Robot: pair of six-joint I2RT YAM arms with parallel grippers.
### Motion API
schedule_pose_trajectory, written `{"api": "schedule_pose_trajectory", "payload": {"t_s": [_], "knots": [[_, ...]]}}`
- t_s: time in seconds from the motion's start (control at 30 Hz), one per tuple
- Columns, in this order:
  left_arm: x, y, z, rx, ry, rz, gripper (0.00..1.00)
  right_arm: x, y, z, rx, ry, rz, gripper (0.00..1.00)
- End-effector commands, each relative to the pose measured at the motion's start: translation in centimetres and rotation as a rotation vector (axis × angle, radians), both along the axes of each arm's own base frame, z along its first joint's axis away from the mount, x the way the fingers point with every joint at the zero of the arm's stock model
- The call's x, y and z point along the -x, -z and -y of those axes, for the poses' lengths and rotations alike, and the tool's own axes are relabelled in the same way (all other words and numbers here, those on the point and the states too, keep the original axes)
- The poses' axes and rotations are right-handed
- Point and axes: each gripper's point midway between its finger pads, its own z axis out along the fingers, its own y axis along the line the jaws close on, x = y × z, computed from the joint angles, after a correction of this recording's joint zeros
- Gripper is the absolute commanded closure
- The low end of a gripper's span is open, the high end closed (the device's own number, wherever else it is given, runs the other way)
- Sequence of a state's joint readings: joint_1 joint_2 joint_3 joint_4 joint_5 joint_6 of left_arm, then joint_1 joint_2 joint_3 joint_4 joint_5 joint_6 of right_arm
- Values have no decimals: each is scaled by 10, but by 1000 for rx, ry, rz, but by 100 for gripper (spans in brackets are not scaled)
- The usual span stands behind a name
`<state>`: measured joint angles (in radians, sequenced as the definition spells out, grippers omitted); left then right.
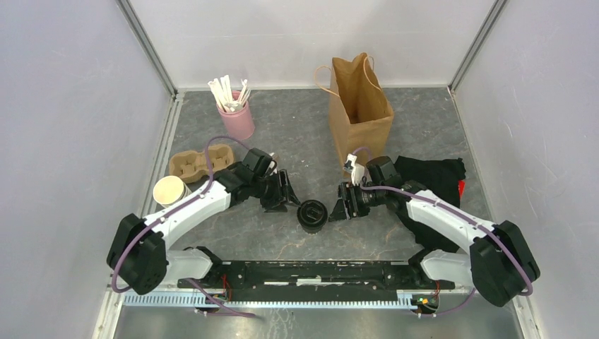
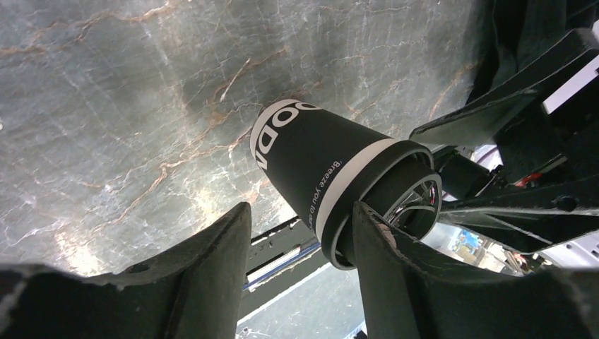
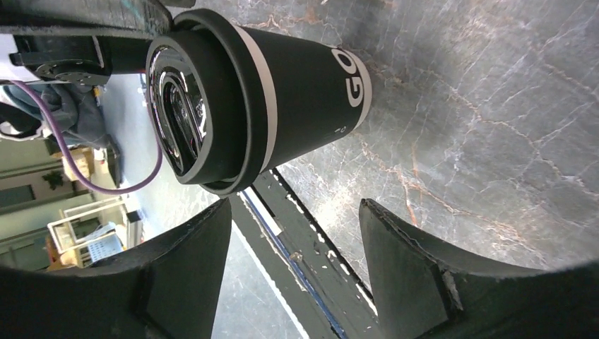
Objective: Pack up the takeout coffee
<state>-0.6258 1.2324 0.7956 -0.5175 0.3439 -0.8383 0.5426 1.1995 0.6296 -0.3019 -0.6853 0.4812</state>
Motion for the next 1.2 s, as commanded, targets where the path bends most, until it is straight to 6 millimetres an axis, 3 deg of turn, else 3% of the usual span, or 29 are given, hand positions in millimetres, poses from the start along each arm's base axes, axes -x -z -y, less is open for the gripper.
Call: {"api": "schedule_pose_trajectory", "payload": {"t_s": [0.0, 0.23, 0.4, 0.47, 0.6, 0.7, 0.77, 0.83, 0.93, 1.17], "knots": [[-16, -13, 14, 35, 60, 71, 40, -5, -12, -13, -99, -12, 9, 29], [-8, -1, 10, 22, 68, 39, 43, -3, -10, -20, -147, -9, -18, 31], [1, 7, 3, 13, 43, 13, 43, -6, 11, -15, -100, 28, -34, 34], [8, 16, -2, -2, 30, -16, 44, -8, 26, -9, -47, 55, -38, 37], [41, 54, -27, -139, 14, -127, 49, -23, 64, 19, 171, 117, 22, 40], [63, 70, -45, -222, 27, -168, 51, -35, 74, 37, 309, 120, 85, 41], [71, 68, -48, -220, 35, -170, 52, -43, 68, 35, 314, 92, 121, 40], [73, 59, -44, -179, 45, -154, 52, -42, 57, 19, 236, 29, 118, 39], [67, 34, -30, -81, 64, -94, 49, -35, 39, -4, 106, -44, 77, 39], [53, 1, -13, 1, 82, -29, 42, -40, 2, -19, 19, -68, 91, 36]]}}
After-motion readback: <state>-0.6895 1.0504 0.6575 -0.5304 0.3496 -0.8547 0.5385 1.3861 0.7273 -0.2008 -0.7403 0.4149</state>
